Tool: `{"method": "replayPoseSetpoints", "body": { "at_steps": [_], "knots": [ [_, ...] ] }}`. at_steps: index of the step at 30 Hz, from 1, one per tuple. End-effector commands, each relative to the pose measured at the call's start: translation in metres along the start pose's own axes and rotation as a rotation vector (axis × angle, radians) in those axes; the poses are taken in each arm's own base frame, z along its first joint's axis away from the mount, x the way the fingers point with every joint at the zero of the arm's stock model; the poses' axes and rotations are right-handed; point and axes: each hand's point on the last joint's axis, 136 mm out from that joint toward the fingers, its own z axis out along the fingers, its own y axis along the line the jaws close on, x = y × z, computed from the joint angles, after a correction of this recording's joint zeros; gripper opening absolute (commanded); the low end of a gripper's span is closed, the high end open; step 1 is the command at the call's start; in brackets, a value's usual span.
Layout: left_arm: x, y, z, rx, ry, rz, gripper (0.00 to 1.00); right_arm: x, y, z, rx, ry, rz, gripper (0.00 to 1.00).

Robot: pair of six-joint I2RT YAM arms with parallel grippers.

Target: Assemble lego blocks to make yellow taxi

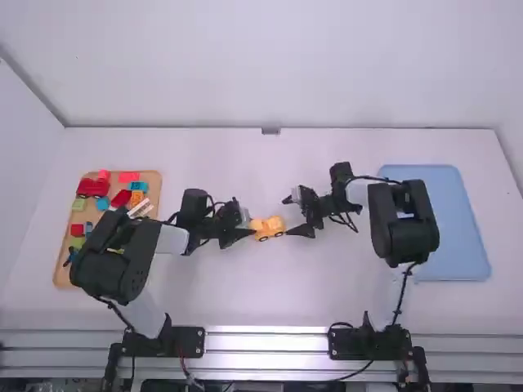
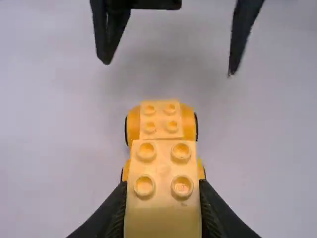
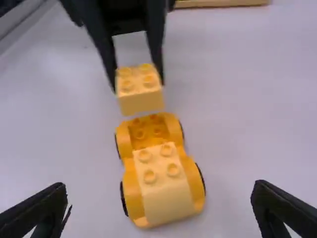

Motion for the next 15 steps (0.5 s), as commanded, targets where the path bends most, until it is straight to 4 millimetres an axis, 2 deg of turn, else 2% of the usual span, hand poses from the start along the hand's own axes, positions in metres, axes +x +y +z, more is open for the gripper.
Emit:
{"method": "replayPoseSetpoints", "body": {
  "at_steps": [1,8,13,15],
  "knots": [
    [-0.003,0.003,0.000,-0.019,0.007,-0.019,0.19,0.001,-0.007,0.009,-0.033,0.027,-0.178,0.99],
    [-0.003,0.002,0.000,-0.015,0.006,-0.021,0.19,0.012,-0.001,0.037,-0.099,0.038,-0.192,0.99],
    [-0.003,0.003,0.000,-0.016,0.008,-0.022,0.19,0.019,0.006,0.048,-0.130,0.038,-0.178,0.99],
    [-0.002,0.003,0.000,-0.017,0.010,-0.024,0.20,0.023,0.007,0.051,-0.135,0.040,-0.172,0.96]
  ]
}}
